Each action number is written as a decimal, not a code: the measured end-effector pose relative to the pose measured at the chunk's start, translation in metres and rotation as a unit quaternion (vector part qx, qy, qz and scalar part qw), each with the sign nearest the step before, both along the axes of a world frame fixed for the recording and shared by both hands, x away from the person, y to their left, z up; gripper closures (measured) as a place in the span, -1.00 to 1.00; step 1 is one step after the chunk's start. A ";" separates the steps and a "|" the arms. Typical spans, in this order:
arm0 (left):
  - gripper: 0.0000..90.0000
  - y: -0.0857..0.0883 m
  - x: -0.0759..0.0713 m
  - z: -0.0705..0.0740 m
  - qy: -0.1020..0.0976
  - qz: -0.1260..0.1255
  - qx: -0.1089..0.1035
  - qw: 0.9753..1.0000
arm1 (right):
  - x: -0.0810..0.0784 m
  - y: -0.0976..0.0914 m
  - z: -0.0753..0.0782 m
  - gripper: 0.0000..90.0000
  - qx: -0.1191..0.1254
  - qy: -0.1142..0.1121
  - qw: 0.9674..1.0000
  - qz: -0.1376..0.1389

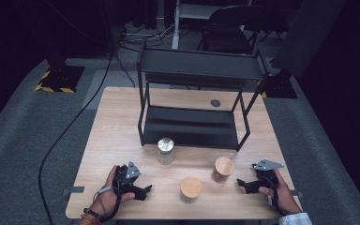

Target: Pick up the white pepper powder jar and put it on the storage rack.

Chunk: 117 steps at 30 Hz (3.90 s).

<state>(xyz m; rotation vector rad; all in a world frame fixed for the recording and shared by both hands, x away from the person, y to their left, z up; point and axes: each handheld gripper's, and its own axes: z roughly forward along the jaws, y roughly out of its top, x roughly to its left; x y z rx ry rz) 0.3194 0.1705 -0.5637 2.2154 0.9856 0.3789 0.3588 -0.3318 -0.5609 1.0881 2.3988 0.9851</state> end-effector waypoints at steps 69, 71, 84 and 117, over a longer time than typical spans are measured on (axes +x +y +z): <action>-0.96 -0.046 0.038 0.050 0.008 0.009 0.029 1.000 | 0.000 0.000 0.000 -1.00 0.001 0.000 1.000 -0.003; -0.96 -0.047 0.040 0.051 0.008 0.009 0.029 1.000 | 0.000 0.000 0.000 -1.00 0.000 0.000 1.000 -0.003; -0.96 -0.057 0.050 0.057 0.006 0.007 0.015 1.000 | 0.000 0.000 0.000 -1.00 0.001 0.000 1.000 -0.003; -0.61 -0.079 0.087 0.041 0.002 0.037 -0.002 0.999 | 0.001 0.001 0.000 -1.00 0.001 0.001 1.000 -0.002</action>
